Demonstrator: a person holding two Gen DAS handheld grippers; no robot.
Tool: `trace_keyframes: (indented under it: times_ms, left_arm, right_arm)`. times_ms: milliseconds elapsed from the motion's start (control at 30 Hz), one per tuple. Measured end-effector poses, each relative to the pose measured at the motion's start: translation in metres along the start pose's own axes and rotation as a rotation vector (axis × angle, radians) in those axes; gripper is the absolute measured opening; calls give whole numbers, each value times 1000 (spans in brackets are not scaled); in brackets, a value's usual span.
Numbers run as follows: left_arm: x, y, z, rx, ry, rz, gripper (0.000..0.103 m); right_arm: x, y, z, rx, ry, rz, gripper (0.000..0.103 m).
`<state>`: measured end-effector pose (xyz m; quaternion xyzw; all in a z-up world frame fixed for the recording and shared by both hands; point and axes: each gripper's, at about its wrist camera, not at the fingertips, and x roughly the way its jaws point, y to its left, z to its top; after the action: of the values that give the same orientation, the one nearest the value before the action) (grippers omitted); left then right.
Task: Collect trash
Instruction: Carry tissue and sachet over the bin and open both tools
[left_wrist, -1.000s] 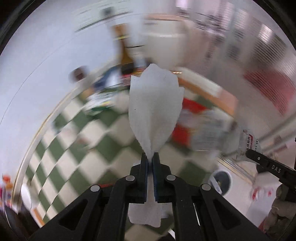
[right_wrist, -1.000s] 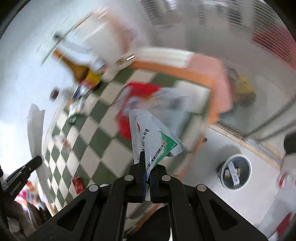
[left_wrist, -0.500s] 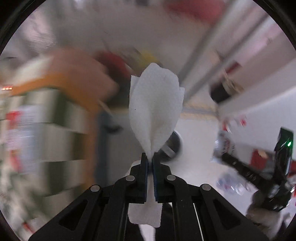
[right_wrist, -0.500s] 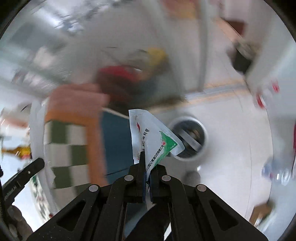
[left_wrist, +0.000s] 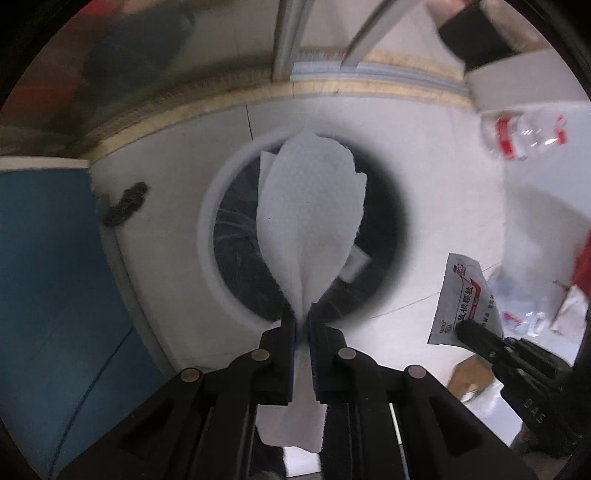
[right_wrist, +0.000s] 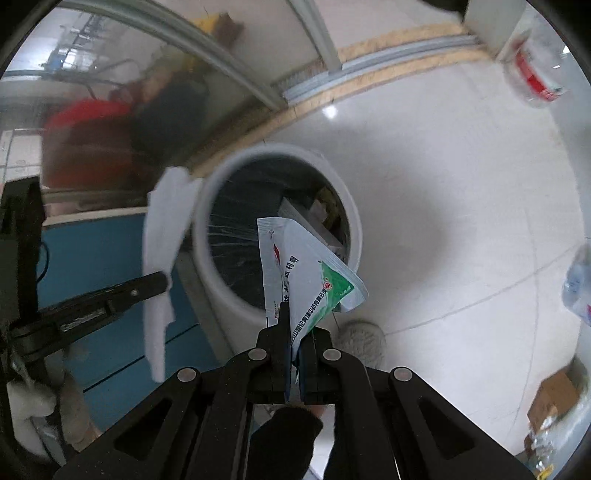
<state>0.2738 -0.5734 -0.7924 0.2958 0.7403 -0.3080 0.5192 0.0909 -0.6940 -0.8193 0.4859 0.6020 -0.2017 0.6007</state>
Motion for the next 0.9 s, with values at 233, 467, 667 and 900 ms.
trace_keyframes:
  times_ms: [233, 467, 667, 900]
  left_arm:
    - [39, 11, 23, -5, -13, -2, 93]
    - [18, 24, 15, -55, -76, 16, 98]
    - [-44, 32, -20, -61, -235, 143, 98]
    - [-139, 30, -91, -150, -309, 163, 98]
  right_arm:
    - [73, 7, 24, -28, 62, -7, 3]
    - [70, 4, 28, -55, 72, -73, 64]
    - [24, 8, 10, -85, 5, -209, 102]
    - [-79, 62, -41, -158, -121, -313, 103]
